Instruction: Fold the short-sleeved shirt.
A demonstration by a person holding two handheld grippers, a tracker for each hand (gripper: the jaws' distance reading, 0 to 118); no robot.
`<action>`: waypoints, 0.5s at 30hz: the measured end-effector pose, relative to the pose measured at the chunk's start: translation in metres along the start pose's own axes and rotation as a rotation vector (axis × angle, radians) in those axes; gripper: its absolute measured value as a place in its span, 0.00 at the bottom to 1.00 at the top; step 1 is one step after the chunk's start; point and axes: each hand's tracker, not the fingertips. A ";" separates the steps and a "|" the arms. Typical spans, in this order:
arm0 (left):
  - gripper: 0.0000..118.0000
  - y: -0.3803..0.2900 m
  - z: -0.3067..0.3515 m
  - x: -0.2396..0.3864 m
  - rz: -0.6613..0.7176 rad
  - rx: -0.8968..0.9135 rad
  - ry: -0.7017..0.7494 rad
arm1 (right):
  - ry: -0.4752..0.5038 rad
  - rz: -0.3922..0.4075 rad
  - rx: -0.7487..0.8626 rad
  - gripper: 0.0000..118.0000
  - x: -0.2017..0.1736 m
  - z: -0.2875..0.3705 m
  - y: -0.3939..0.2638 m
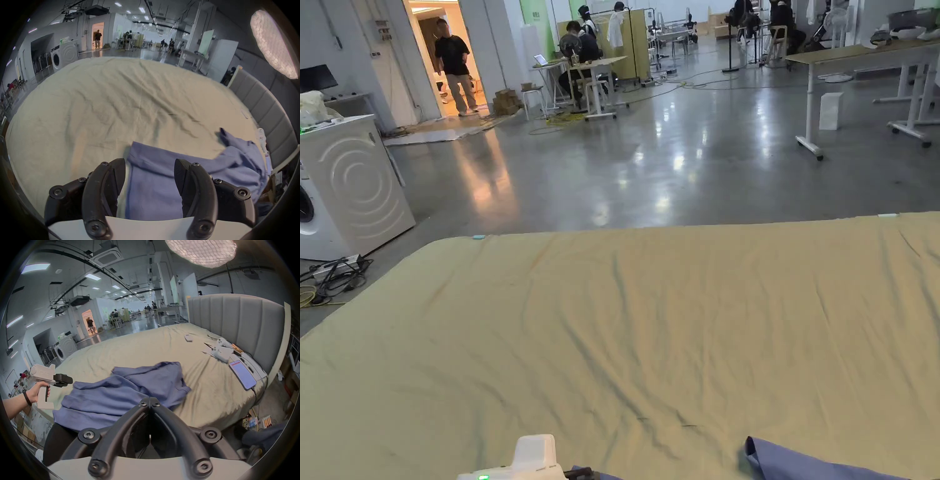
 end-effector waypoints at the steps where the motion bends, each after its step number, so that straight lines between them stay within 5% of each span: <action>1: 0.56 0.004 -0.010 0.000 -0.006 0.002 0.017 | -0.016 -0.010 -0.012 0.00 0.006 0.000 -0.003; 6: 0.56 0.004 -0.041 0.005 -0.041 -0.069 0.046 | -0.069 -0.042 -0.070 0.00 0.026 -0.001 -0.019; 7: 0.52 0.002 -0.041 0.011 -0.046 -0.062 0.050 | -0.074 -0.049 -0.081 0.00 0.028 -0.001 -0.021; 9: 0.22 -0.003 -0.042 0.016 -0.071 -0.072 0.046 | -0.082 -0.058 -0.089 0.00 0.029 0.000 -0.023; 11: 0.09 -0.005 -0.042 0.024 -0.061 -0.079 0.036 | -0.081 -0.060 -0.093 0.00 0.030 0.001 -0.024; 15: 0.08 0.000 -0.057 0.032 -0.109 -0.146 0.054 | -0.070 -0.062 -0.095 0.00 0.032 -0.002 -0.024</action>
